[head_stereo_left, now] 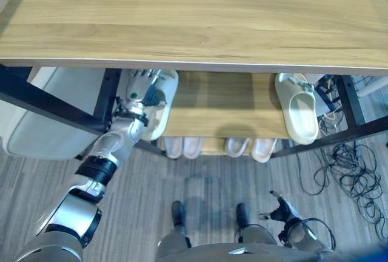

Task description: Arrange the slippers neatly on the shoe rack.

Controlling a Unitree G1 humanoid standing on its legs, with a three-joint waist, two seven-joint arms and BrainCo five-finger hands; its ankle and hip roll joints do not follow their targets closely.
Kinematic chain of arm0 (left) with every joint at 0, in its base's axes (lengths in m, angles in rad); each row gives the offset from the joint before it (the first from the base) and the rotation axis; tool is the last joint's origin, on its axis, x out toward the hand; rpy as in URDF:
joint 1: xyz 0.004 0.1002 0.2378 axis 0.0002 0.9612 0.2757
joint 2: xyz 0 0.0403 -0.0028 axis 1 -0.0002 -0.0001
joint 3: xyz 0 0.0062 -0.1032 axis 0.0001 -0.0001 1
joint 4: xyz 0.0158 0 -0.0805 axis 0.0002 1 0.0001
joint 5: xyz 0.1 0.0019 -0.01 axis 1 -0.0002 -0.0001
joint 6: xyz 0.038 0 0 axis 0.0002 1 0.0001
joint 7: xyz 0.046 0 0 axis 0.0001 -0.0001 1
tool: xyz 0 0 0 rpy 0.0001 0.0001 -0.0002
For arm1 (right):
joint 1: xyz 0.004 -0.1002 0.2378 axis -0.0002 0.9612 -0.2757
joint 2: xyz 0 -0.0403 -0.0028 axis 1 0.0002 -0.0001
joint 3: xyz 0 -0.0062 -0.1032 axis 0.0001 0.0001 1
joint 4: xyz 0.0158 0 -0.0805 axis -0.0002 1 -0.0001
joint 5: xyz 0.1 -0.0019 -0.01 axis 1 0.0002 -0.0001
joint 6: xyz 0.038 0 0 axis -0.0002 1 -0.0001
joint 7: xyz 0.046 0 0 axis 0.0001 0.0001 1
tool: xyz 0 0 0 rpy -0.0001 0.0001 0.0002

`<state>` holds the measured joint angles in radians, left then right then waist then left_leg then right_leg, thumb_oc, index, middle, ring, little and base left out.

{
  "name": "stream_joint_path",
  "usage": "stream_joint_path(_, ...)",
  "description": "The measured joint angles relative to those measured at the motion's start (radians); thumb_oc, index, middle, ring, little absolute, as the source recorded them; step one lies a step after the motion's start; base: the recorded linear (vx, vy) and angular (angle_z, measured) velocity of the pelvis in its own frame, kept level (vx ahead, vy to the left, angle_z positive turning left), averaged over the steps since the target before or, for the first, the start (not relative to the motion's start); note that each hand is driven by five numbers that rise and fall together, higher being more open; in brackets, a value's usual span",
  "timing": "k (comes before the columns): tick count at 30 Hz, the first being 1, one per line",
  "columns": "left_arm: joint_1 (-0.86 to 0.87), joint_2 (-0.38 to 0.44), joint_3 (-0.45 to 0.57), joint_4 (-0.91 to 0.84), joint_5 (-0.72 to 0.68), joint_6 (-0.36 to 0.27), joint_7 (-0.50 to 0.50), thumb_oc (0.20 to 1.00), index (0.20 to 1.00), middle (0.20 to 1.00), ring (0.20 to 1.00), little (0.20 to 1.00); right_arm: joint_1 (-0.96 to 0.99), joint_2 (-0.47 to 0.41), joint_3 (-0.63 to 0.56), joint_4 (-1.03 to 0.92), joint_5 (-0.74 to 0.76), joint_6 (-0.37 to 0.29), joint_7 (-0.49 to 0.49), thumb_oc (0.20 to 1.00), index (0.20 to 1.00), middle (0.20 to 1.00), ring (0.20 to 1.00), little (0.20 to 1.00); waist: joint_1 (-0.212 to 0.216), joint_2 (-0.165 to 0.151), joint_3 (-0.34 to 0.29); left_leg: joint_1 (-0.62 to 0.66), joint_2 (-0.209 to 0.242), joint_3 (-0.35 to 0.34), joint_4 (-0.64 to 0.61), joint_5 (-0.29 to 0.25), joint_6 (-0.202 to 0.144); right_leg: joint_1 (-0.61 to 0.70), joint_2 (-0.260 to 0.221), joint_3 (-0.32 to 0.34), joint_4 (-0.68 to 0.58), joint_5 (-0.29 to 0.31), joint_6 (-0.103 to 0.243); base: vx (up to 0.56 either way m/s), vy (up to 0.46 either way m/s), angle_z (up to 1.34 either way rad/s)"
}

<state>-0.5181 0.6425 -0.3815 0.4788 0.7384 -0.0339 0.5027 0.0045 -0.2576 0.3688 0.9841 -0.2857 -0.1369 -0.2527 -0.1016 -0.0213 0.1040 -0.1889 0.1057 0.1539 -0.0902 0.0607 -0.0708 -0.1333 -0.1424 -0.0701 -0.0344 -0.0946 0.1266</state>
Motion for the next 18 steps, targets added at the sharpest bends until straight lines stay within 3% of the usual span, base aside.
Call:
stream_joint_path(6,-0.004,-0.004,0.021,0.017,-0.003,0.033,0.028,0.200,0.200,0.200,0.200,0.200,-0.001,0.001,0.002,-0.007,0.000,0.000,-0.005,1.000,1.000,1.000,1.000,1.000,-0.016,-0.001,-0.001,-0.001,0.000,0.001,0.000,0.000,0.000,-0.002,-0.001,0.002,0.000,0.000,0.000,0.00,-0.002,-0.01)
stream_joint_path(7,-0.004,-0.006,0.024,0.017,-0.006,0.047,0.031,0.404,0.404,0.404,0.404,0.404,0.000,0.001,0.002,-0.005,0.000,0.001,-0.006,1.000,1.000,1.000,1.000,1.000,-0.017,-0.001,-0.001,-0.001,0.001,0.001,0.000,0.000,0.001,-0.002,-0.001,0.003,0.000,0.000,0.000,0.00,0.000,0.00)
stream_joint_path(9,-0.003,-0.006,0.026,0.017,-0.010,0.048,0.034,0.501,0.501,0.501,0.501,0.501,0.000,0.001,0.003,-0.006,-0.001,0.002,-0.007,1.000,1.000,1.000,1.000,1.000,-0.016,0.000,-0.001,0.000,0.002,0.001,0.000,0.002,0.003,-0.002,-0.001,0.003,0.000,0.000,0.000,0.00,0.000,0.00)
stream_joint_path(13,0.008,-0.005,0.032,0.014,-0.021,0.047,0.041,0.827,0.827,0.827,0.827,0.827,-0.001,0.001,0.007,-0.005,-0.001,0.002,-0.008,1.000,1.000,1.000,1.000,1.000,-0.013,0.001,-0.002,0.005,0.003,0.001,0.000,0.006,0.008,0.003,-0.002,0.003,0.000,0.000,0.000,0.00,-0.002,-0.01)
stream_joint_path(14,0.014,-0.005,0.037,0.014,-0.020,0.047,0.041,1.000,1.000,1.000,1.000,1.000,-0.001,0.001,0.014,-0.005,-0.001,0.002,-0.010,1.000,1.000,1.000,1.000,1.000,-0.012,0.002,-0.003,0.008,0.004,0.000,0.000,0.006,0.009,0.005,-0.002,0.003,0.001,0.000,0.000,0.00,0.000,0.00)
stream_joint_path(18,0.021,-0.005,0.037,0.014,-0.018,0.049,0.041,1.000,1.000,1.000,1.000,1.000,-0.001,0.002,0.023,-0.005,-0.001,0.002,-0.016,1.000,1.000,1.000,1.000,1.000,-0.011,0.002,-0.003,0.014,0.005,0.000,0.000,0.007,0.009,0.008,-0.001,0.002,0.007,0.000,0.000,0.00,0.000,0.00)
